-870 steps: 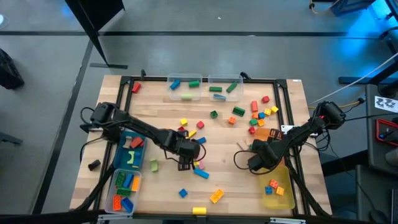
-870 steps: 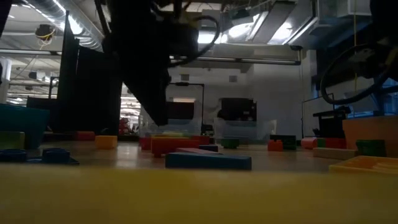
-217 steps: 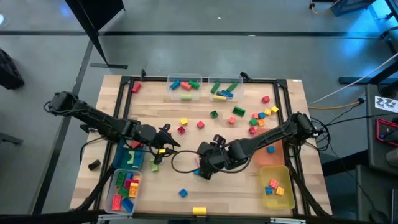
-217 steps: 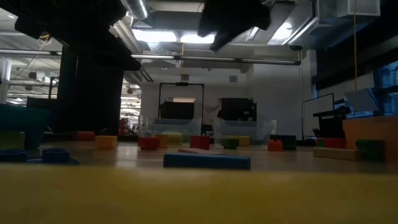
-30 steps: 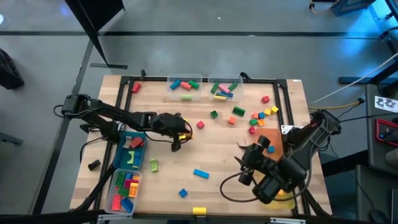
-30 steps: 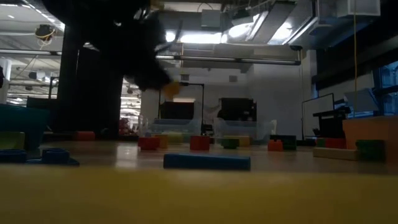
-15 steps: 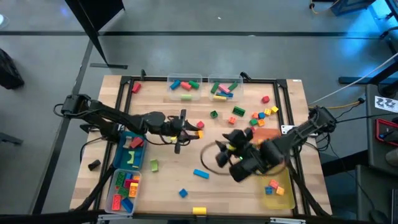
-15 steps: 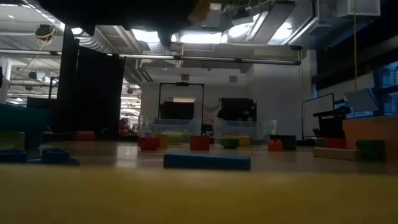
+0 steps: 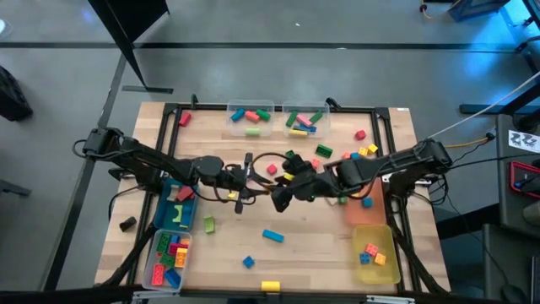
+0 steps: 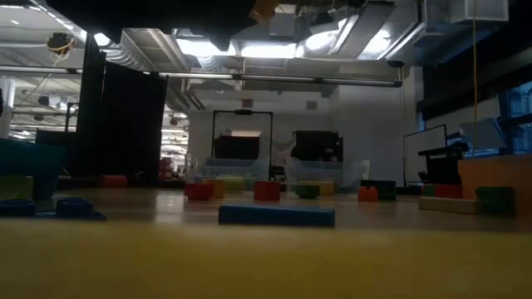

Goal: Sort blocks by size
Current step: Put the yellow game piece into the yellow bin

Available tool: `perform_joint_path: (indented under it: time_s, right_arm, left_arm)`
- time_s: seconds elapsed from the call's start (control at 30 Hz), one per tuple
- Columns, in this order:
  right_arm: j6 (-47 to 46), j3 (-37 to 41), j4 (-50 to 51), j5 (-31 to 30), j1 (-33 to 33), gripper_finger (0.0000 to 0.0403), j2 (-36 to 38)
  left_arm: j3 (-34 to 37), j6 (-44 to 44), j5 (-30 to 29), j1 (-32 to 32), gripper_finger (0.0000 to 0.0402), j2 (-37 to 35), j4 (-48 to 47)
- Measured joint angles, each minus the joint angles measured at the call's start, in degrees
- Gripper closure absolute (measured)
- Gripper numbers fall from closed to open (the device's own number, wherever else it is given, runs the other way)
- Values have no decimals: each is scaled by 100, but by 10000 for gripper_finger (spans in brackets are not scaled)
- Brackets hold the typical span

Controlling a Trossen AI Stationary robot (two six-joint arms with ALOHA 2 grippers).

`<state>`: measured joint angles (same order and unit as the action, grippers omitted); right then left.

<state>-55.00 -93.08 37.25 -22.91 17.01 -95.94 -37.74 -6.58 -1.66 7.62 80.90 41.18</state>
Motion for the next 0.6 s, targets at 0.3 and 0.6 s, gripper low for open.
perform_joint_path:
  time_s: [0.3, 0.6]
  right_arm:
    - [-148, 0, 17, 113, 20, 206, -43]
    - [-206, -11, 40, -156, 26, 206, -162]
  left_arm:
    - [2, -100, -9, -2, 299, 0, 178]
    - [12, -93, -68, -4, 298, 4, 197]
